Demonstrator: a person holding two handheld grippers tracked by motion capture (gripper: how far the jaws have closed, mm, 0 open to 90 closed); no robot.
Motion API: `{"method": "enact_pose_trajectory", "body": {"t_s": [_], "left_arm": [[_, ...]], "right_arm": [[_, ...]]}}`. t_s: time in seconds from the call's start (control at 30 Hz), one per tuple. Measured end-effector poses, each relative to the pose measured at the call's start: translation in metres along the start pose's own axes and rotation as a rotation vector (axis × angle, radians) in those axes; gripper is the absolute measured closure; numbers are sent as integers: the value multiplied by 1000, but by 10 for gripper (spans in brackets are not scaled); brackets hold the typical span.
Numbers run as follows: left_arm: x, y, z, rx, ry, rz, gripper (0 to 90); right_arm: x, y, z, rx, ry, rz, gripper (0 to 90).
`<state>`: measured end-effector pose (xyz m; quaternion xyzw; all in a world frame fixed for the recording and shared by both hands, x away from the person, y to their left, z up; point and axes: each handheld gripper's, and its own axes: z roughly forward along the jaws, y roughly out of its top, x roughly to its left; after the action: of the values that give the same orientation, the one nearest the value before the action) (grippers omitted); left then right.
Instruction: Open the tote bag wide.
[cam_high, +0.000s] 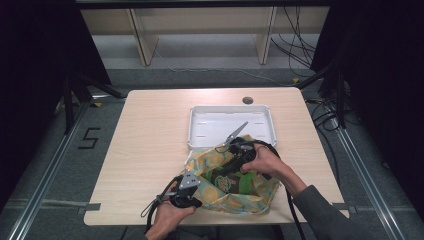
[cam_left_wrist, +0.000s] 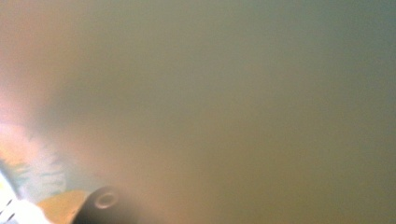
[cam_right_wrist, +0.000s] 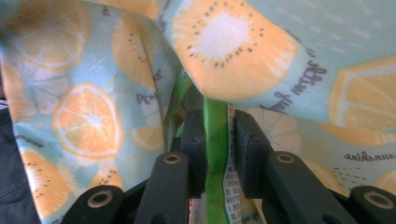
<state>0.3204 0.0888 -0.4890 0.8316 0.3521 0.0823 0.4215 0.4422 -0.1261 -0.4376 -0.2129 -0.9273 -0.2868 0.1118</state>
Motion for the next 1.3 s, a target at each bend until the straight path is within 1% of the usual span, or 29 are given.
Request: {"method": "enact_pose_trajectory", "body": {"t_s": [0.03,0.07,0.13,0.17,0.2,0.23,0.27,0.3,0.33,0.37,0.43,0.53,0.57,0.6,0.63,0.7,0.8,0.87,0.9,0.93,0.97,1.0,1.07,1.1,1.13,1.17,1.2,1.27,1.3], "left_arm": [[-1,-1,-4,-6,0,-20,757],[0,-1,-7,-6,6,-11,743],[1,-1,-13,-22,5,-37,723],[2,-1,-17,-21,6,-32,710],[3,-1,-23,-24,11,-17,701],[3,-2,-25,-36,13,-26,688],[4,-2,-30,-23,17,-14,677],[3,-3,-32,-41,19,-48,660],[6,-4,-37,-37,24,-18,643],[6,-4,-39,-40,25,-23,630],[7,-4,-44,-57,37,-47,602],[11,-1,-52,-66,83,-38,558],[11,-1,-53,-81,87,-38,544],[13,0,-56,-73,105,-35,526],[16,1,-57,-78,103,-44,511],[20,2,-60,-91,128,-63,492],[29,1,-65,-64,168,-54,457],[35,3,-65,-56,159,-55,443],[36,3,-65,-57,167,-53,440],[38,4,-64,-59,167,-55,441],[39,5,-63,-59,165,-50,437],[40,6,-62,-65,163,-53,429],[41,9,-61,-64,151,-44,421],[41,10,-60,-61,145,-34,420],[40,13,-59,-69,141,-29,420],[41,15,-58,-65,136,7,432],[42,19,-56,-58,130,24,440],[42,23,-51,-91,117,35,460],[44,25,-51,-76,109,60,473]], "right_arm": [[0,0,-1,4,-2,5,767],[1,-1,-2,6,-14,24,767],[0,-1,-4,-4,-5,7,766],[-1,-1,-4,-9,-6,-10,767],[-1,-1,-5,-7,-23,-2,766],[0,-2,-6,-10,-18,15,766],[0,-2,-7,-10,-12,10,766],[-1,-2,-7,-13,-16,5,766],[-2,-2,-7,-19,-12,-12,766],[-1,-2,-7,-18,-16,-1,766],[0,-2,-8,-16,-18,5,766],[0,-2,-9,-15,-22,5,766],[0,-2,-10,-16,-17,7,766],[1,-2,-10,-18,-15,5,766],[1,-2,-11,-16,-19,7,766],[1,-2,-12,-19,-29,-3,766],[2,-3,-15,-19,-36,-4,766],[2,-4,-17,-16,-12,-3,766],[2,-5,-18,-28,-36,-23,766],[2,-5,-19,-30,-44,-21,766],[2,-5,-20,-31,-34,-16,766],[2,-5,-21,-30,-42,-16,766],[2,-6,-22,-35,-53,-31,766],[3,-6,-23,-35,-46,-23,766],[3,-6,-24,-38,-45,-34,766],[3,-6,-24,-40,-47,-37,766],[4,-7,-25,-36,-47,-29,766],[5,-7,-25,-32,-58,-35,766],[5,-7,-25,-32,-66,-41,766]]}}
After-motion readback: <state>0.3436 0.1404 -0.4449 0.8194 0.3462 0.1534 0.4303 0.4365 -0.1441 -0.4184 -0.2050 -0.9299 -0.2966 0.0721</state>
